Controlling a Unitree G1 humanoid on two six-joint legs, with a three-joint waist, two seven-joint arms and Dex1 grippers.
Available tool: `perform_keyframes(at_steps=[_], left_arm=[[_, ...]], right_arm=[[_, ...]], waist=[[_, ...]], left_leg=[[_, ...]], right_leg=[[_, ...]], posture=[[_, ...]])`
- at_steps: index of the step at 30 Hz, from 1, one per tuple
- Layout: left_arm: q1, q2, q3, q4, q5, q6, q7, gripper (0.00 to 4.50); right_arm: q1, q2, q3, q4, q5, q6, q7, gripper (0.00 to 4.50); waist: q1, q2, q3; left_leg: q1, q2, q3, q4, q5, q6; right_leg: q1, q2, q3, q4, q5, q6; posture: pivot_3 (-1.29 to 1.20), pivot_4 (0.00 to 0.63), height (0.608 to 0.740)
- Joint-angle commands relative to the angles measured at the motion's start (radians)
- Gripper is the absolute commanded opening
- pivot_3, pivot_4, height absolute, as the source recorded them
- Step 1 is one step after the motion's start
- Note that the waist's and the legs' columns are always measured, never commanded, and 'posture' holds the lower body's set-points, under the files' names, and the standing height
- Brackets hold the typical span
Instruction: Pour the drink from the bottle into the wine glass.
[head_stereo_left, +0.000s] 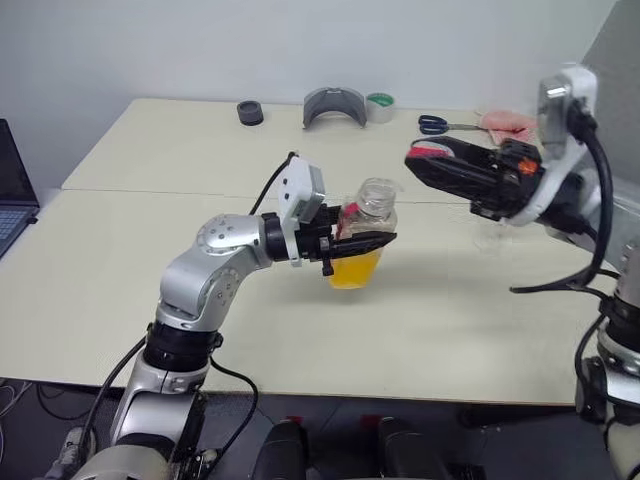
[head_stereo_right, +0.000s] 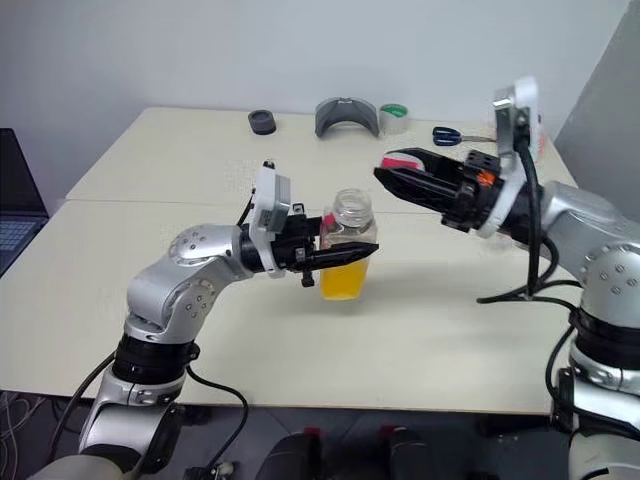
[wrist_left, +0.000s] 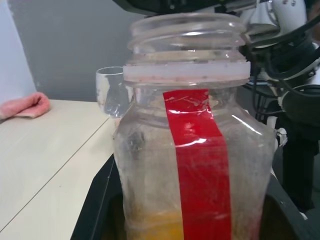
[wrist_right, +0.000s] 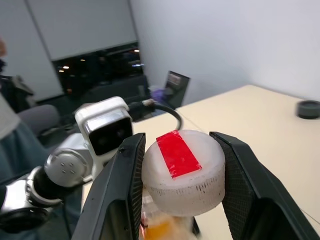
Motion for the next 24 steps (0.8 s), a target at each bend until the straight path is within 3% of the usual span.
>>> perform_keyframes(at_steps=[1, 4, 9, 14, 19, 24], left_arm=[[0.004, 0.007, 0.045, -0.067, -0.032, 0.007, 0.029, 1.75], [0.008, 0.005, 0.057, -0.071, -0.032, 0.014, 0.053, 1.75], [-0.008, -0.011, 0.057, -0.053, -0.026, 0.008, 0.092, 1.75], [-0.018, -0.021, 0.048, -0.056, -0.026, 0.008, 0.108, 1.75], [-0.021, -0.02, 0.046, -0.055, -0.022, 0.004, 0.113, 1.75], [-0.021, -0.021, 0.045, -0.057, -0.022, 0.002, 0.114, 1.75]], right_arm=[[0.115, 0.024, -0.078, -0.124, -0.072, -0.094, -0.13, 1.87], [0.27, 0.049, -0.059, -0.208, -0.19, -0.164, -0.202, 1.87], [0.543, 0.116, 0.118, -0.219, -0.518, -0.342, -0.311, 1.87], [0.66, 0.227, 0.237, -0.062, -0.758, -0.525, -0.399, 1.87], [0.688, 0.352, 0.223, 0.061, -0.836, -0.596, -0.486, 1.87], [0.694, 0.412, 0.21, 0.078, -0.843, -0.566, -0.502, 3.38]], waist=[[0.001, 0.0, 0.0], [0.001, 0.0, 0.0], [-0.001, 0.0, 0.0], [-0.002, 0.0, 0.0], [-0.001, 0.0, 0.0], [-0.001, 0.0, 0.0]], left_leg=[[0.0, 0.0, 0.0, 0.0, 0.0, 0.0], [0.0, 0.0, 0.0, 0.001, 0.0, 0.0], [0.0, 0.0, 0.0, 0.001, 0.0, 0.0], [0.001, 0.0, 0.001, 0.001, 0.0, 0.0], [0.001, 0.0, 0.001, 0.001, 0.0, 0.0], [0.001, 0.0, 0.001, 0.001, 0.0, 0.0]], right_leg=[[0.0, 0.0, 0.0, 0.0, 0.0, 0.0], [0.0, 0.0, 0.0, 0.0, -0.001, 0.002], [0.0, 0.0, 0.001, 0.001, -0.001, 0.002], [0.0, 0.0, 0.001, 0.001, -0.001, 0.002], [0.0, 0.0, 0.001, 0.001, -0.001, 0.002], [0.0, 0.0, 0.001, 0.001, -0.001, 0.001]], posture=[[0.0, 0.15, 0.74], [0.0, 0.15, 0.74], [0.0, 0.15, 0.74], [0.0, 0.15, 0.74], [0.0, 0.15, 0.74], [0.0, 0.15, 0.74]])
